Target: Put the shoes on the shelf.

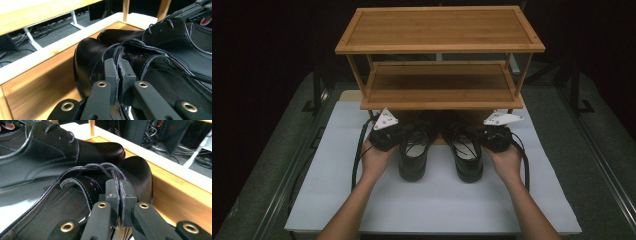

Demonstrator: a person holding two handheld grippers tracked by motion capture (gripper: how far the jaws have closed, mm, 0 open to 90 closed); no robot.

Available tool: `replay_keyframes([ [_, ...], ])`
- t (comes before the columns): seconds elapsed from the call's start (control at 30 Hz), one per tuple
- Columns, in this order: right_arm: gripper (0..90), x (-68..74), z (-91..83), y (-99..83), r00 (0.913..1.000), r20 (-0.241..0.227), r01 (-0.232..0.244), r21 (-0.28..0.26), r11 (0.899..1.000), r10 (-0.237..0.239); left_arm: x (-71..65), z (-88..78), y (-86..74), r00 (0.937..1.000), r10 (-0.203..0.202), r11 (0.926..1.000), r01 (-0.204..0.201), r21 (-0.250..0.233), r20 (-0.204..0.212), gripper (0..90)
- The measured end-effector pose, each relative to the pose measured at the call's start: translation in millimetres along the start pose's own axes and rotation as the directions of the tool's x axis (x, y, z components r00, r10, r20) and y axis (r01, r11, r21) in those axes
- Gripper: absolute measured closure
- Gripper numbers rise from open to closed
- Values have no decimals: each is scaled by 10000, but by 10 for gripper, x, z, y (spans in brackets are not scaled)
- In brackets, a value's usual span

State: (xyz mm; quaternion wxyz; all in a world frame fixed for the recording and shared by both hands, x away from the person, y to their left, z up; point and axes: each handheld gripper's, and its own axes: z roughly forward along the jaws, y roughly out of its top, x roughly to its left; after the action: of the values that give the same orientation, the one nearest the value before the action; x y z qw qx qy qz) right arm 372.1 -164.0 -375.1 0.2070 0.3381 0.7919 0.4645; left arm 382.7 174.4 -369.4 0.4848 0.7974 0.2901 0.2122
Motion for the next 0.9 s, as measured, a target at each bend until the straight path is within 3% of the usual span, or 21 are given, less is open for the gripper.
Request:
replay_keyframes([
  [0.23,872,-87,220,66,9978,662,-98,-81,9999,103,37,251,-7,9979,14,10000,-20,-96,-643,873],
  [0.43,871,-96,343,101,9959,876,-220,-262,9994,243,57,356,-51,9924,157,9999,-155,19,-1223,873],
  [0.67,870,-55,443,116,9919,1248,-225,-256,9994,256,81,413,-97,9877,209,9995,-244,-209,-1550,872],
  [0.8,867,-40,483,101,9914,1264,-307,-227,9993,333,48,420,-112,9887,310,9993,-335,-143,-1469,867],
  [0.9,856,-29,486,65,9927,1156,-316,-203,9993,337,59,389,-154,9905,138,9994,-180,-295,-1366,857],
])
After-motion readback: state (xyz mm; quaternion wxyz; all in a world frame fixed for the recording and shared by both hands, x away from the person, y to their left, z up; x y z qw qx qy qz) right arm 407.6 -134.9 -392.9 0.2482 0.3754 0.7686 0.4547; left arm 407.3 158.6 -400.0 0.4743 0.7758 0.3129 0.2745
